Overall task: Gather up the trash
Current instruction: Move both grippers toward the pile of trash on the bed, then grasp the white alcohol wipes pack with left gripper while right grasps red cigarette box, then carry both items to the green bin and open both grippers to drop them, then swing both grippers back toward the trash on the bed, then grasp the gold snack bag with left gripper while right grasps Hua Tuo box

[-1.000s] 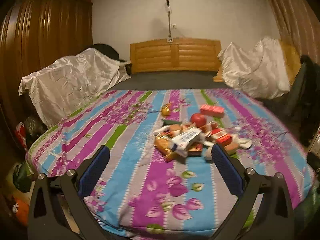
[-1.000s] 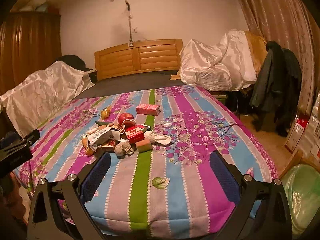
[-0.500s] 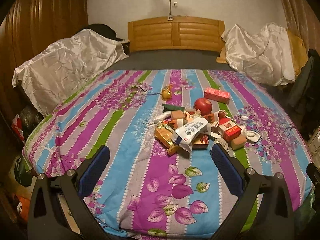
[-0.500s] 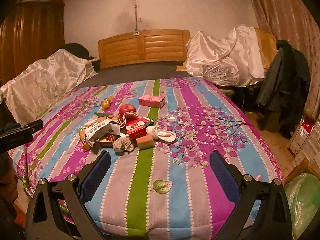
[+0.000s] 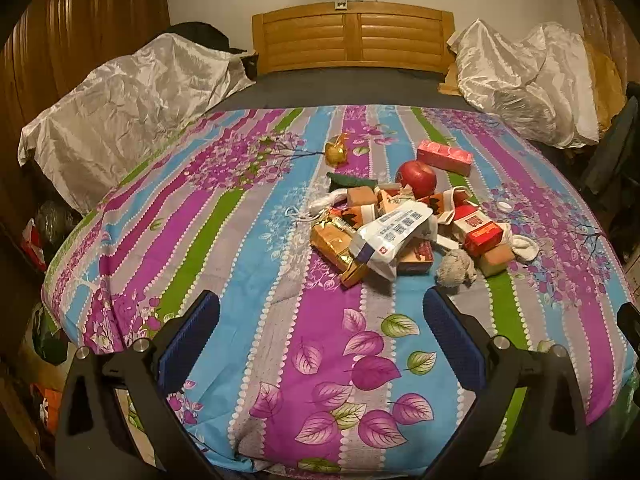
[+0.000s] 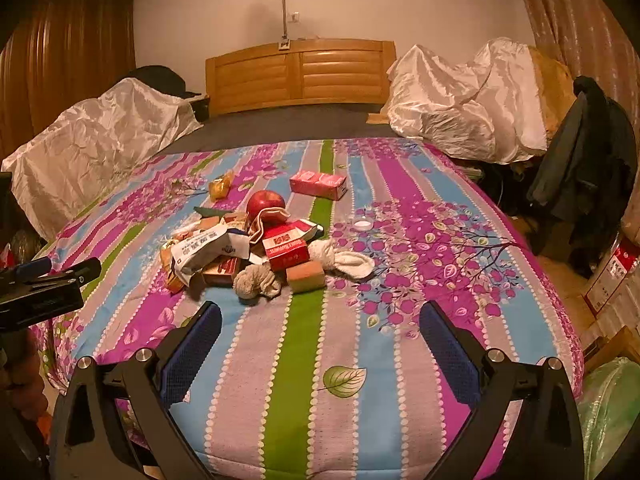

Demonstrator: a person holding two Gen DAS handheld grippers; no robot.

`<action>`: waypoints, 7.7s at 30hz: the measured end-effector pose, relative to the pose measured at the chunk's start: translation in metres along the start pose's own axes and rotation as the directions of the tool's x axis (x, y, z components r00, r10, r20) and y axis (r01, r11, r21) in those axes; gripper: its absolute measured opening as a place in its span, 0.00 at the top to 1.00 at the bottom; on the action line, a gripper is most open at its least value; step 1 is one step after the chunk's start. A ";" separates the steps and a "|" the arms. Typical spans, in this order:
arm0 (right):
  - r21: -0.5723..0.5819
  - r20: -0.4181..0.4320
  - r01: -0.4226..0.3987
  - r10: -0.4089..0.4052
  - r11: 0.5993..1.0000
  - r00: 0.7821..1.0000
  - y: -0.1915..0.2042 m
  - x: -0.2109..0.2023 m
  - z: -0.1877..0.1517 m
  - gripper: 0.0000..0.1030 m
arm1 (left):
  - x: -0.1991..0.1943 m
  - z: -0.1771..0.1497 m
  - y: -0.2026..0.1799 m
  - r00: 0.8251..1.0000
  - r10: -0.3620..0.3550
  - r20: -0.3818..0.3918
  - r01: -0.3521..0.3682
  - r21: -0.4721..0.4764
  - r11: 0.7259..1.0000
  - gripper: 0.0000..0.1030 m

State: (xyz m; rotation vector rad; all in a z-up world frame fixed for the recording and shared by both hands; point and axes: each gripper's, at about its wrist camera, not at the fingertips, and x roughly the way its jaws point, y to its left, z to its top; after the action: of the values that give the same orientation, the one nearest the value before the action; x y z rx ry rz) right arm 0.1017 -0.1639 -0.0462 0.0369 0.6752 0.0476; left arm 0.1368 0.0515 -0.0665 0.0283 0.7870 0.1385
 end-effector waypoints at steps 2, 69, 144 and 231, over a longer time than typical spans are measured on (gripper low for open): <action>-0.007 -0.011 0.001 -0.001 1.000 1.000 0.003 0.004 0.000 0.04 | 0.003 0.000 0.001 1.000 0.002 -0.006 -0.002 -0.002 1.000 0.05; -0.316 -0.315 -0.141 0.037 0.938 0.948 0.056 0.277 0.072 0.43 | 0.086 -0.013 -0.017 0.918 -0.363 -0.159 0.385 0.136 0.913 0.55; 0.602 -0.316 0.608 -0.545 0.517 0.777 -0.436 -0.233 -0.210 0.29 | -0.161 -0.167 -0.584 0.579 -0.598 -0.553 0.697 0.717 0.012 0.32; -0.071 -0.374 -0.185 0.146 0.980 0.916 0.139 0.293 0.048 0.45 | 0.053 -0.022 0.081 0.999 -0.018 0.046 0.026 -0.181 0.983 0.62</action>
State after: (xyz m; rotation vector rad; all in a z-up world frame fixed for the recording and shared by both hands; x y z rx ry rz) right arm 0.3556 -0.0100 -0.1846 -0.0169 1.0441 0.2593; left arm 0.1493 0.1386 -0.1131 -0.1496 0.7275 0.1881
